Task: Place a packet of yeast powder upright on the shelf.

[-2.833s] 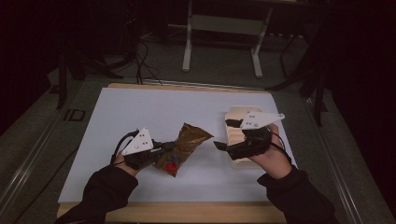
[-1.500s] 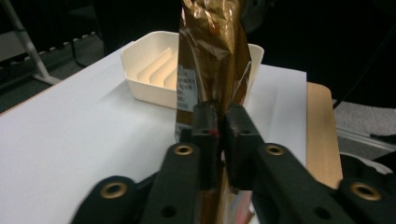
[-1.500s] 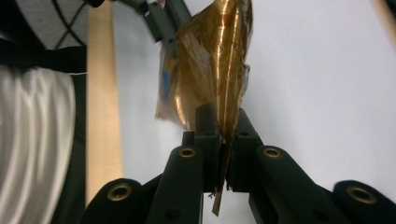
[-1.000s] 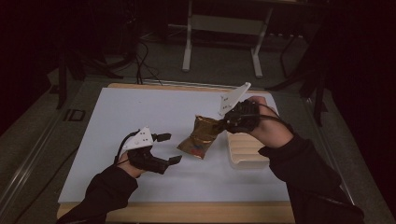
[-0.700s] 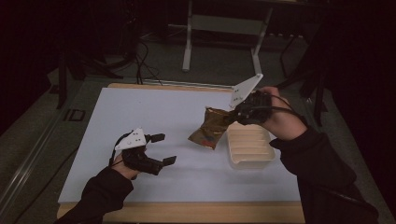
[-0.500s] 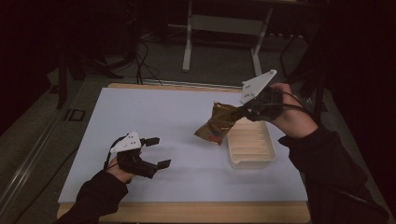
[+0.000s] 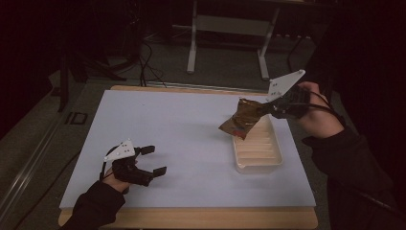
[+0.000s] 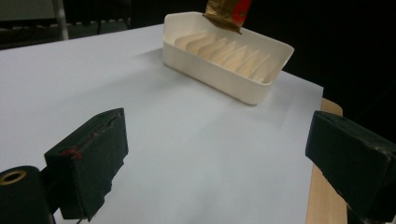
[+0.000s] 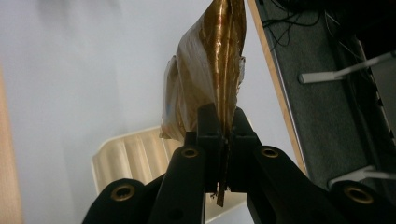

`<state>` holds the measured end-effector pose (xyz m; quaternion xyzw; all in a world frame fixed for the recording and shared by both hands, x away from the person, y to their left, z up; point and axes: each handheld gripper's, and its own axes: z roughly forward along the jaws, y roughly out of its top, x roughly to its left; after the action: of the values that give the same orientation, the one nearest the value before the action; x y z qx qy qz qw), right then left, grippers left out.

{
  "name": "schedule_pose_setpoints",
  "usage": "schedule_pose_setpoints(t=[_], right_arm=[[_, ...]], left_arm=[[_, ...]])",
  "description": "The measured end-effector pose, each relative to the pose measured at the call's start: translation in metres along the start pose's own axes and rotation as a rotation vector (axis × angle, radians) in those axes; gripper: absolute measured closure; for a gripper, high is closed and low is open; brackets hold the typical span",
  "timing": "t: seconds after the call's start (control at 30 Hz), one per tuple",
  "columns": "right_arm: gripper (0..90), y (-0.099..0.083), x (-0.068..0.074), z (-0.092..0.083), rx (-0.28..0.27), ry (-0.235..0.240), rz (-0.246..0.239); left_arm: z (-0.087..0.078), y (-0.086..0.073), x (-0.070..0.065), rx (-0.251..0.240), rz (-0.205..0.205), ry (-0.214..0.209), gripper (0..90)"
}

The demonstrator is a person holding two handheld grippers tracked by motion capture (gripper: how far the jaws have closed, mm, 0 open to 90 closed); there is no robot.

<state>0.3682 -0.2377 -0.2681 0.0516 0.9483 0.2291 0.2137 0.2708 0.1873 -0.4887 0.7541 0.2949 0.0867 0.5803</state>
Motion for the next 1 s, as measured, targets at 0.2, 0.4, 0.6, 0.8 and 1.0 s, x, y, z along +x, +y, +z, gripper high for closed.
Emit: schedule_pose_setpoints(t=[0.2, 0.4, 0.6, 0.8, 1.0], right_arm=[[87.5, -0.016, -0.004, 0.007, 0.072, -0.008, -0.003], [87.6, -0.030, -0.008, 0.008, 0.162, -0.037, -0.002], [87.6, -0.038, -0.008, 0.010, 0.196, -0.025, 0.009], [87.6, -0.036, -0.006, 0.020, 0.252, -0.014, -0.024], [87.5, -0.026, -0.003, 0.032, 0.288, -0.018, -0.078]], left_arm=[[0.000, -0.002, 0.003, -0.006, -0.011, 0.008, 6.7], [-0.002, -0.003, 0.004, -0.017, -0.017, 0.010, 6.7], [-0.004, -0.003, 0.006, -0.033, -0.036, 0.010, 6.7], [-0.004, -0.004, 0.009, -0.039, -0.050, 0.012, 6.7], [-0.004, -0.004, 0.011, -0.043, -0.057, 0.011, 6.6]])
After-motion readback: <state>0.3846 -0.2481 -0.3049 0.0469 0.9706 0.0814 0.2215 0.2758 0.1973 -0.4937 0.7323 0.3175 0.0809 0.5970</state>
